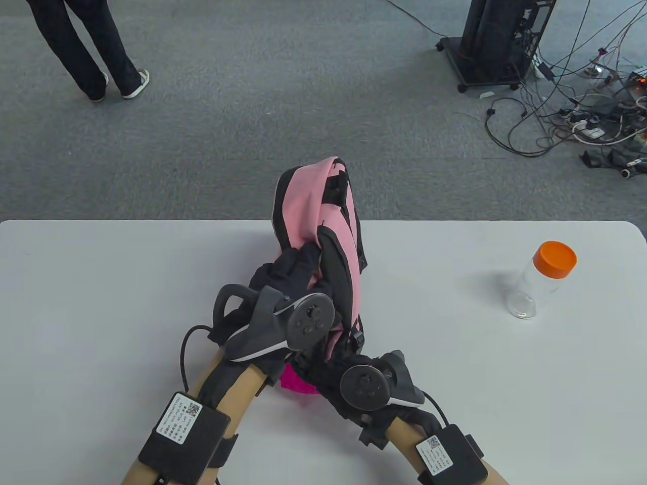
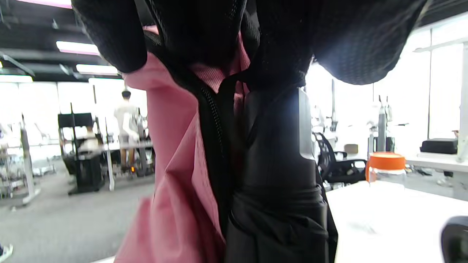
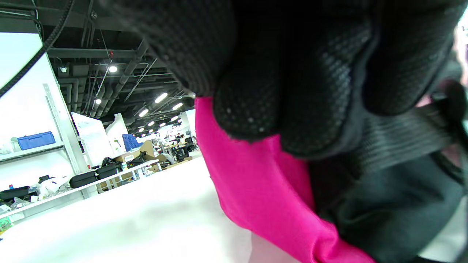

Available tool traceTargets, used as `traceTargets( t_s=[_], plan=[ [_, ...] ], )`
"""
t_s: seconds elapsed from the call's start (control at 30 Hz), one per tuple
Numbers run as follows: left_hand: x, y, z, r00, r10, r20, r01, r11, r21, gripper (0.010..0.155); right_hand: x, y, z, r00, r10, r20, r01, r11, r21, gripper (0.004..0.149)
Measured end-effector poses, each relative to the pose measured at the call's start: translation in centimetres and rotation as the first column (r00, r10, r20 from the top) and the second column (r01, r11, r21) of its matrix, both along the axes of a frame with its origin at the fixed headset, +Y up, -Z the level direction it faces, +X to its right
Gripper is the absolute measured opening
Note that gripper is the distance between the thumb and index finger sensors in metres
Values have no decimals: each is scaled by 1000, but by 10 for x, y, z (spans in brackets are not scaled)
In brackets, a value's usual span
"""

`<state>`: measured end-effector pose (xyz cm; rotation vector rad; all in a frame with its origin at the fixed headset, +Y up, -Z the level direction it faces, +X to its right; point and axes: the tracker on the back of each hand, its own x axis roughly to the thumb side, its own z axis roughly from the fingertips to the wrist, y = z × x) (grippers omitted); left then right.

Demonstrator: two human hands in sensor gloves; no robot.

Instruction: Pack school bag

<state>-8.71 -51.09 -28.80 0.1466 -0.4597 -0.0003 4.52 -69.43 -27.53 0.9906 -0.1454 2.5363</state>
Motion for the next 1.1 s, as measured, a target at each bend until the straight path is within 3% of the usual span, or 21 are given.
traceTargets(
  t_s=[0.07,0.13,0.23,0.27,0.3,0.33,0.37,0.4,0.47,0.53,0.57,0.63,0.67,0.73,0.8,0.87,0.97,1.0,1.1],
  plan=[
    [-3,1,2,999,38,-24,-39,999,-23,60,-3,0,1,1000,-14,13,13,1000,4,29],
    [-12,-1,4,990,143,12,-144,989,23,59,-7,-2,1,999,-29,24,29,1000,2,26],
    [-31,-7,8,938,344,34,-341,937,-75,67,-18,-5,-1,999,-38,31,39,999,-22,28],
    [-40,-8,11,915,403,0,-402,915,-24,70,-22,-6,-2,999,-47,25,48,998,-30,29],
    [-50,-8,20,868,468,-166,-440,880,182,72,-26,-8,-4,998,-63,21,64,996,-59,31],
    [-54,-6,24,844,479,-242,-395,860,325,75,-29,-9,-5,997,-71,19,72,994,-82,33],
    [-59,-2,22,902,344,-262,-234,898,373,79,-34,-10,-6,997,-78,14,79,992,-100,34],
    [-62,0,21,901,271,-338,-142,922,361,85,-38,-10,-7,997,-79,7,79,992,-96,35],
    [-64,-2,9,893,190,-408,-139,979,151,104,-50,-10,-10,998,-57,-16,55,995,-82,36],
    [-59,-9,-7,896,196,-398,-223,975,-23,112,-64,-11,-12,998,-36,-57,29,993,-116,43],
    [-54,-13,-12,885,206,-417,-238,971,-25,114,-71,-12,-12,996,-22,-84,10,991,-136,48],
    [-45,-20,-24,876,138,-463,-131,990,46,111,-85,-16,-7,978,66,-199,-108,972,-208,76],
    [-42,-23,-27,861,118,-495,-94,993,74,108,-88,-19,-5,964,99,-247,-157,961,-229,81],
    [-41,-38,-41,845,64,-531,6,992,129,100,-82,-24,1,927,176,-332,-254,945,-207,83],
    [-44,-43,-45,848,139,-511,-57,983,174,92,-63,-23,-1,922,189,-338,-257,951,-170,73],
    [-46,-46,-46,844,163,-511,-79,980,181,83,-35,-20,-10,932,244,-269,-308,923,-229,71],
    [-48,-52,-47,878,216,-427,-129,966,224,68,14,-12,-33,967,250,-44,-253,941,-227,77],
    [-48,-54,-45,893,257,-369,-194,960,200,63,39,-5,-45,969,243,54,-222,943,-248,80],
    [-43,-57,-38,937,249,-244,-215,964,157,56,82,7,-66,969,117,216,-53,958,-283,92]
  ],
)
